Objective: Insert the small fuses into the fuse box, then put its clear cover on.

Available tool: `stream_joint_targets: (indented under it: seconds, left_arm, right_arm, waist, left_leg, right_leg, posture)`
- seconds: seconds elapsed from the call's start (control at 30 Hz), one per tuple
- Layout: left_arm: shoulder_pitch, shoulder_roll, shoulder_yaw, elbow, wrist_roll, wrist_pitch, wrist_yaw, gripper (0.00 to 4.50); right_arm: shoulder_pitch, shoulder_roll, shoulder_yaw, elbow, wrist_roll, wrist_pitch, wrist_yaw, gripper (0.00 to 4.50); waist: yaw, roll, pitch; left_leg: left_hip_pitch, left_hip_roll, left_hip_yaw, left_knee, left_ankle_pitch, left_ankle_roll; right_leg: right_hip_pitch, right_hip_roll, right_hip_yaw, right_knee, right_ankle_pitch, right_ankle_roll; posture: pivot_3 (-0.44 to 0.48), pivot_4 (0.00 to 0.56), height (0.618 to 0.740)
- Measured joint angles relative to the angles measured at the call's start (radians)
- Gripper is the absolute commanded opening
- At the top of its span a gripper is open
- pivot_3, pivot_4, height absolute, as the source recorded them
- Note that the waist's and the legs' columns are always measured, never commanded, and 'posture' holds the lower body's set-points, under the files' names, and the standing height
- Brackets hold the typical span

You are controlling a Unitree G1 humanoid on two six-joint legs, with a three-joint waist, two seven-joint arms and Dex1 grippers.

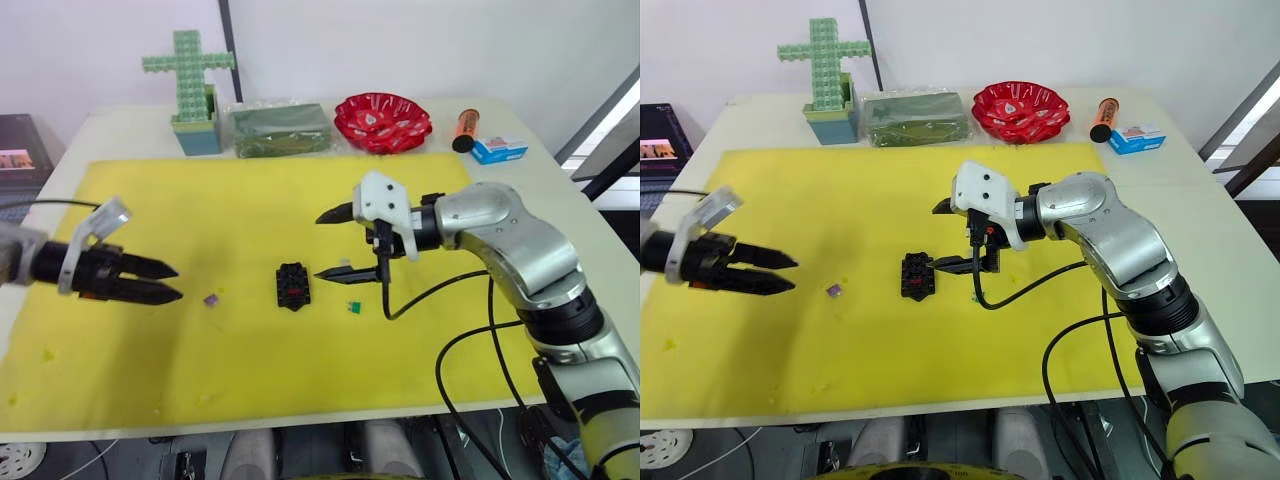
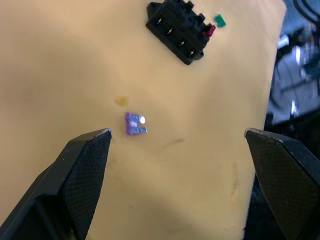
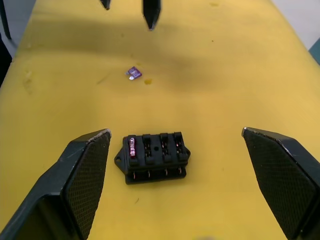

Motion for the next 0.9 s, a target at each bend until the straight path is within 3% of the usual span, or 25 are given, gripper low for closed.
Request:
stream_joint_targets:
  seconds: [0.2,0.4,0.57,0.7,0.9]
  left_arm:
    - [0.235,-0.106,0.287,-0.103,-0.101,0.179,0.166,4.46]
    - [0.224,-0.282,0.459,-0.05,-0.235,0.48,0.405,4.46]
    - [0.206,-0.396,0.563,0.011,-0.289,0.673,0.562,4.46]
    - [0.197,-0.467,0.633,0.039,-0.347,0.737,0.675,3.56]
    - [0.232,-0.481,0.628,0.095,-0.541,0.74,0.824,3.56]
  right_arm:
    - [-0.004,-0.002,0.0,0.002,0.01,-0.005,0.046,4.5]
    - [-0.025,0.0,0.0,0.01,0.009,-0.009,0.062,4.5]
    - [-0.025,0.001,0.001,0.013,0.006,-0.024,0.075,4.5]
    - [-0.025,0.002,0.001,0.013,0.005,-0.024,0.075,4.5]
    - [-0.025,0.004,0.001,0.012,0.005,-0.024,0.064,4.5]
  waist:
    - [0.002,0.0,0.0]
    - [0.002,0.0,0.0]
    - [0.001,-0.001,-0.001]
    - [0.002,-0.001,-0.001]
    - [0.001,-0.001,-0.001]
  left_leg:
    - [0.0,0.0,0.0,0.0,0.0,0.0]
    - [0.001,-0.001,0.0,0.0,0.0,0.0]
    - [0.001,-0.001,0.0,0.0,0.0,0.0]
    - [0.001,-0.001,0.0,0.0,0.0,0.0]
    - [0.001,-0.001,-0.001,0.0,0.0,0.0]
  right_leg:
    - [0.0,0.0,0.0,0.0,-0.001,-0.002]
    - [0.001,0.0,0.0,0.0,0.0,0.0]
    - [0.001,0.0,0.0,0.0,0.001,0.001]
    - [0.002,-0.001,0.0,0.0,0.001,0.0]
    - [0.002,-0.002,0.0,0.0,0.0,0.0]
  posture:
    - [0.0,0.15,0.74]
    - [0.0,0.15,0.74]
    - [0.0,0.15,0.74]
    - [0.0,0.15,0.74]
    - [0.0,0.15,0.74]
